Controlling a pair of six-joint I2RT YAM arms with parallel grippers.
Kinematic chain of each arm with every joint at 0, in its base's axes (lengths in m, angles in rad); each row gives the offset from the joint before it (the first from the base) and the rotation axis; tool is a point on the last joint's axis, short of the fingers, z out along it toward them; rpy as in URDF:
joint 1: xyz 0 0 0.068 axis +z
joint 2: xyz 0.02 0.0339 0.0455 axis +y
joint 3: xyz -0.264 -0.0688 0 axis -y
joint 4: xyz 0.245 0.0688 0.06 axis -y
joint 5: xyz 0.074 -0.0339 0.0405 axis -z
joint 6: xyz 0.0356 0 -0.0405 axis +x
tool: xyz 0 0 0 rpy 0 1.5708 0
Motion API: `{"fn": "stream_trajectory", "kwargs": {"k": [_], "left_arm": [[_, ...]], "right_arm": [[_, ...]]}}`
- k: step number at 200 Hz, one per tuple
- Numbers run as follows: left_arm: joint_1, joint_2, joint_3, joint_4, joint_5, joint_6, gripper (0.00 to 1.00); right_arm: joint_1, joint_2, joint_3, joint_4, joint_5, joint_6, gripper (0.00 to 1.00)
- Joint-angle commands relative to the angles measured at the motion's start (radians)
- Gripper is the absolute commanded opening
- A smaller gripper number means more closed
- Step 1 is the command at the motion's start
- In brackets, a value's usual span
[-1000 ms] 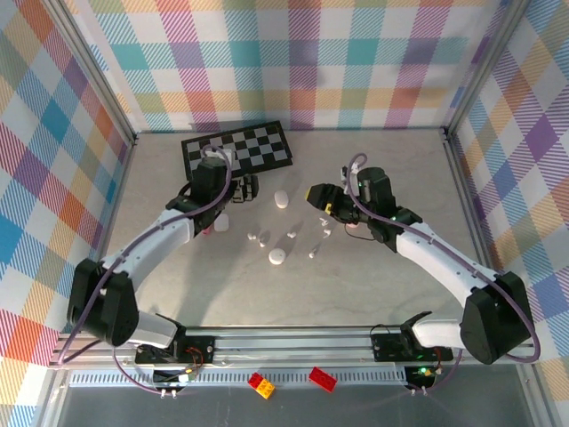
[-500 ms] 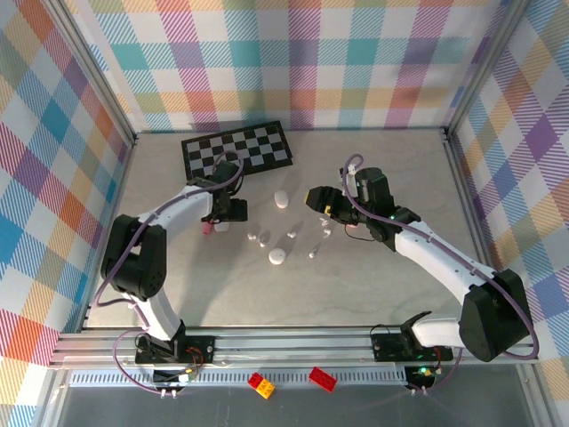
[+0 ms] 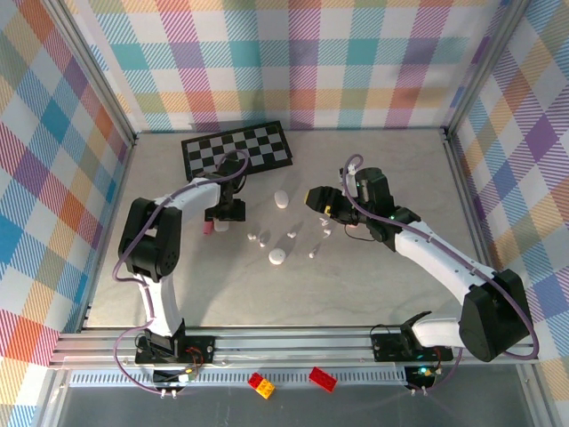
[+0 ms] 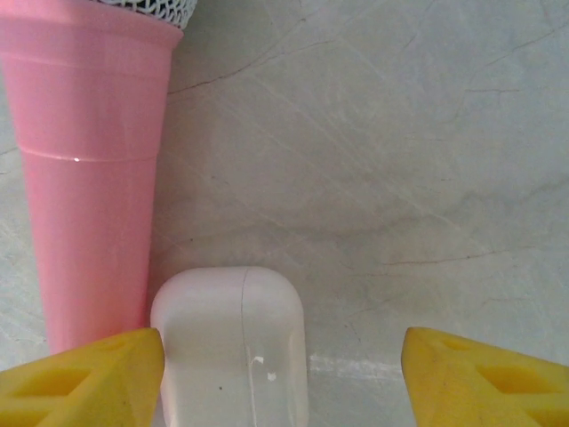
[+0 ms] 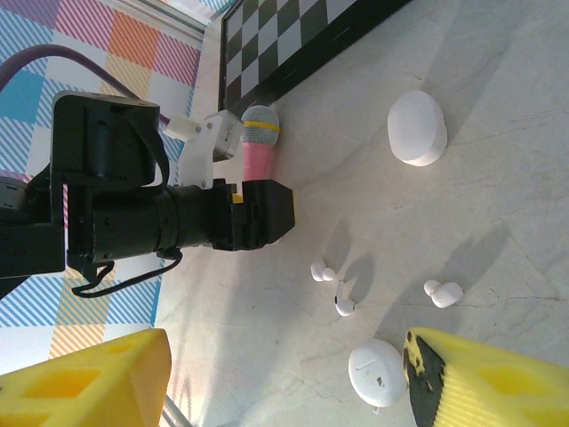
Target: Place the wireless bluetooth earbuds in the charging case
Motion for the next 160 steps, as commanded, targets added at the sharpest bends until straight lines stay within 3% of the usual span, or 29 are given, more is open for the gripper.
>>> {"fn": "stream_trajectory", "kwargs": {"k": [1,91,113,160], "left_arm": [[0.015,0.029,0.032,-0.035,-0.013,0.017,0.7],[0.016,0.062,0.047,-0.058,-0.021,0.029,0.69],[0.016,0.063,0.046,-0.076,-0.011,0.035,0.59],[0.015,0.056,0.036,-0.105,0.006,0.049,0.56]], "right_arm": [[0.004,0.012,0.008,-0.002,0.006,-0.009,0.7],[0.005,0.027,0.003,0.009,0.003,0.012,0.7],[0.005,0.032,0.003,0.016,0.0,0.018,0.7],[0.005,0.041,-0.001,0.021,0.002,0.02,0.7]]}}
